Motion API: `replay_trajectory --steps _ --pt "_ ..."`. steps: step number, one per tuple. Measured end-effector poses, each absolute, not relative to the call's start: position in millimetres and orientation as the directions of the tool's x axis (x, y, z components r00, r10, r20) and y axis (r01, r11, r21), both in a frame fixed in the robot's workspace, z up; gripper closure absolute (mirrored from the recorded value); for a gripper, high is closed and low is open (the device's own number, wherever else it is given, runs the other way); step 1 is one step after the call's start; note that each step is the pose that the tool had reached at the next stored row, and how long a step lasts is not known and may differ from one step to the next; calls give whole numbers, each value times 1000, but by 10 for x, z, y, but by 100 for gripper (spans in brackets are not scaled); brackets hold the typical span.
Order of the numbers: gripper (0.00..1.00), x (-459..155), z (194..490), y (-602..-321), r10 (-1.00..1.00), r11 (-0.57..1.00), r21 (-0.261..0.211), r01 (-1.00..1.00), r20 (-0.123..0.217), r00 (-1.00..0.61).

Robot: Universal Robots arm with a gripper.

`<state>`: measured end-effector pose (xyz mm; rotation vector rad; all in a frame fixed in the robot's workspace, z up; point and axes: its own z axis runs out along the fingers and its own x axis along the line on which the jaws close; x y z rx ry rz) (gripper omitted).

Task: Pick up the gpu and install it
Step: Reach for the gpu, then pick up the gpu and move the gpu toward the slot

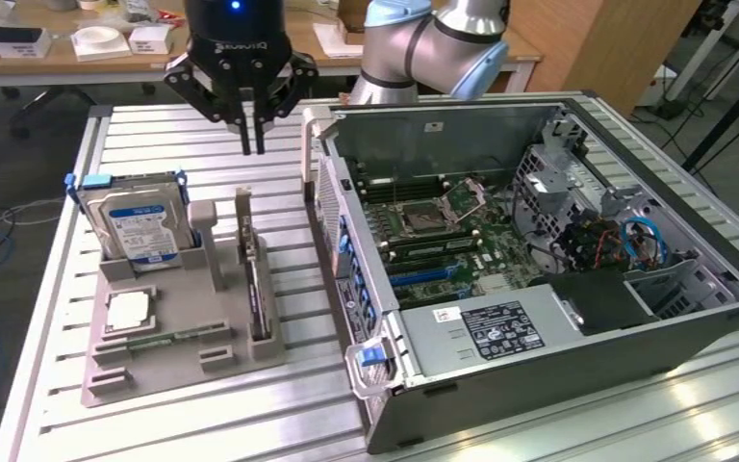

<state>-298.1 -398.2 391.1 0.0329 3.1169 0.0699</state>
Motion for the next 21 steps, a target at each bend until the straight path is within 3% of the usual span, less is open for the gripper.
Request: replay_trajectory --steps 21 --pt "80 -3104 3911 -3983 17 999 45 16 -23 -1000"
